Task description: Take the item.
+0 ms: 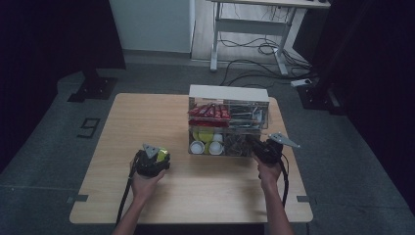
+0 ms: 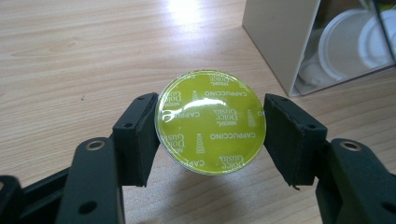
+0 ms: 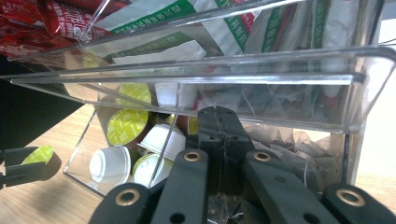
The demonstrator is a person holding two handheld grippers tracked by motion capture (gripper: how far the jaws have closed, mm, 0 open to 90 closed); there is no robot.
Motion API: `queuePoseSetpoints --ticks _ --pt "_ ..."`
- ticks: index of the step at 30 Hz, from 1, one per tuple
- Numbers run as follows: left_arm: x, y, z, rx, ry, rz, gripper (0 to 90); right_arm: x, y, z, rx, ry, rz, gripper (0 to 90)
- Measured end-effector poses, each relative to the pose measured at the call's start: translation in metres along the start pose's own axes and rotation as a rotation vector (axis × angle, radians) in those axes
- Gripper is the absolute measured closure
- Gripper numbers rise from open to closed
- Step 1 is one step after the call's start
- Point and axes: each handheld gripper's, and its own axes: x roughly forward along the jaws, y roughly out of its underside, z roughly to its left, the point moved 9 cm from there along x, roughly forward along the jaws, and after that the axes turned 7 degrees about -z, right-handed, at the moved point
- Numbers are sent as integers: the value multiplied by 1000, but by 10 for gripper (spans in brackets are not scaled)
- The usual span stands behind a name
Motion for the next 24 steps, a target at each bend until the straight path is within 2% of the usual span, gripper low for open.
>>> queuePoseSetpoints --ticks 14,24 --pt "15 16 0 23 13 107 382 0 1 -1 0 4 0 892" --pt "18 19 0 21 14 123 368 1 2 -1 -1 4 3 891"
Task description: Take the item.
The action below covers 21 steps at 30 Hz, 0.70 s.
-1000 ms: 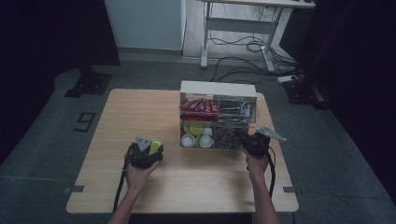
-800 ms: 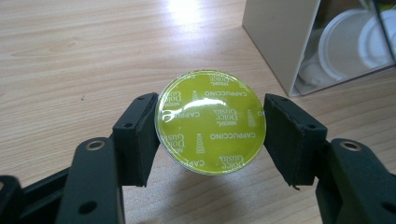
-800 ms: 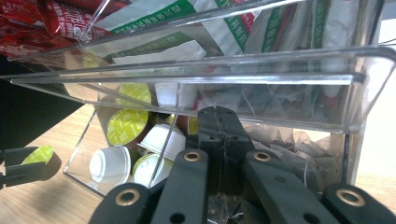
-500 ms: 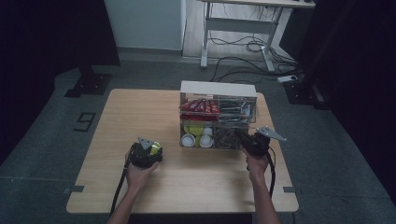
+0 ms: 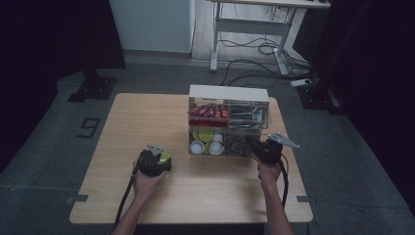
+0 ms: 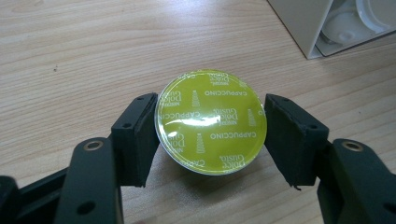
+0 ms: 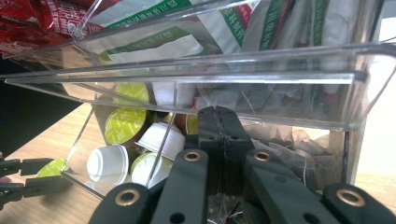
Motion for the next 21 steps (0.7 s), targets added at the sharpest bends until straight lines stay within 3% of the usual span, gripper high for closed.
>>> queuePoseSetpoints --ticks 3,7,9,12,15,19,21 --pt "-1 -1 1 -2 -1 -5 341 0 0 0 0 -2 0 892" --pt "-6 -3 1 -13 0 -18 234 0 0 0 0 1 1 892" --pt "-15 -7 -1 -27 22 -56 220 0 0 0 0 1 2 892" --pt "-24 -9 -3 -29 41 -81 217 0 1 0 -2 2 4 891" --pt "-43 -6 -3 -33 73 -122 225 -1 1 0 -6 3 6 891" --pt "-53 1 1 -32 79 -124 233 -1 1 0 -7 4 6 890" --pt "-56 5 5 -51 80 -127 235 -1 1 0 -6 4 7 890"
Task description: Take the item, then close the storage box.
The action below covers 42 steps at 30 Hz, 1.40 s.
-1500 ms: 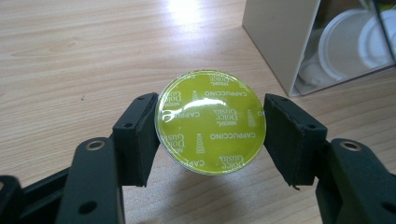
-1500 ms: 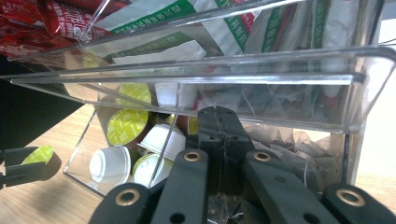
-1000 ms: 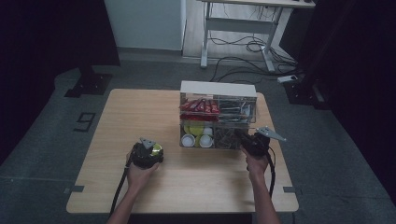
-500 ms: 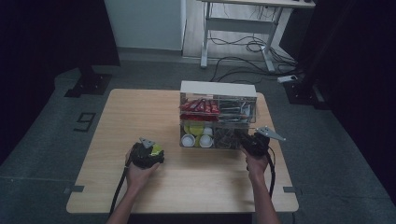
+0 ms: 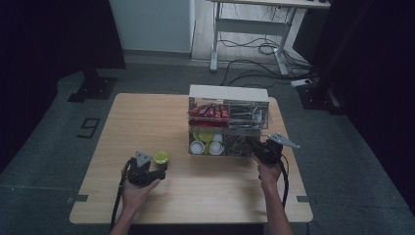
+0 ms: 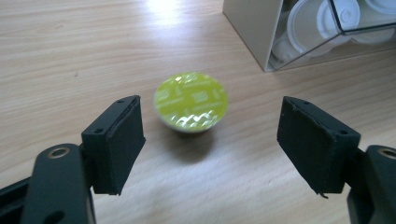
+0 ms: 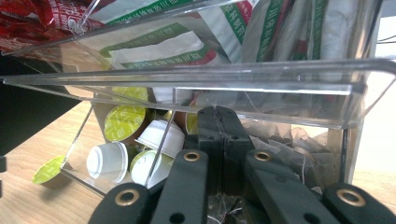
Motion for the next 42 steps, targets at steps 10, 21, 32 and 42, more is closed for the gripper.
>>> queuePoseSetpoints --ticks 10,21,32,42 --pt "-10 2 2 -11 10 -21 239 -1 2 1 -8 5 1 886" --pt "-10 12 3 -35 25 -7 260 -3 11 1 -14 10 31 885" --pt "-5 16 -1 -20 31 7 268 -9 15 0 -13 13 36 885" --pt "-5 18 -2 -14 39 9 271 -15 16 2 -11 15 32 885"
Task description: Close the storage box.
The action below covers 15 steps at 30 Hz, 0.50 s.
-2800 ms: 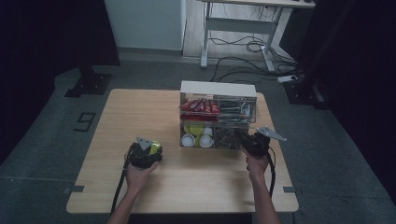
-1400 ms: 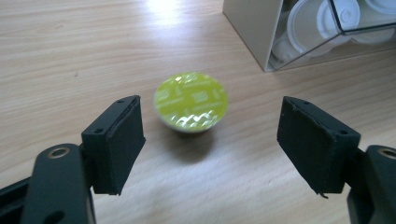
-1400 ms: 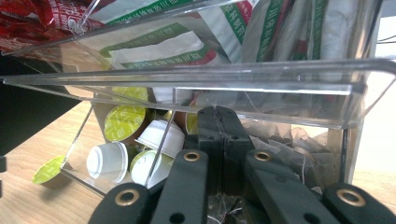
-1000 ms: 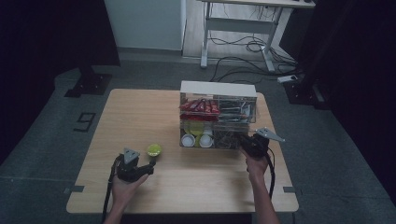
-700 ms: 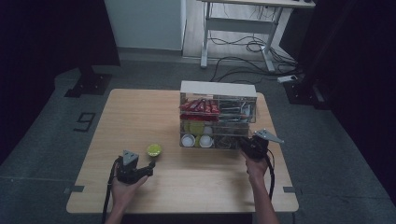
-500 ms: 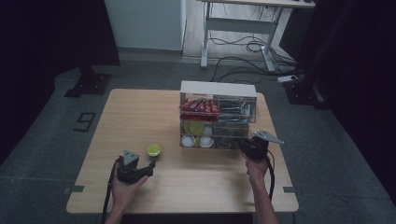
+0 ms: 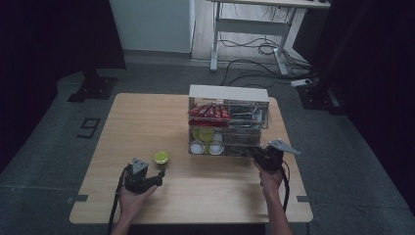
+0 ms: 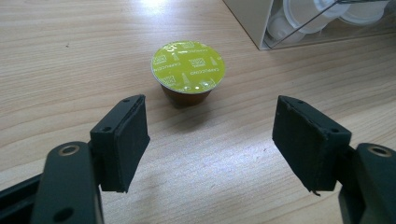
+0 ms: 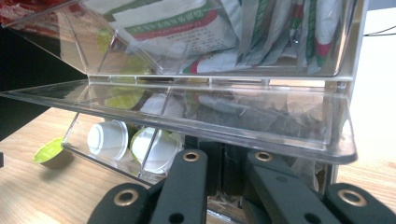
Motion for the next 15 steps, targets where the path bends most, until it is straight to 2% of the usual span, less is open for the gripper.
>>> queuePoseSetpoints --ticks 15 --pt "0 3 -1 2 9 7 272 -2 10 1 -1 5 23 882"
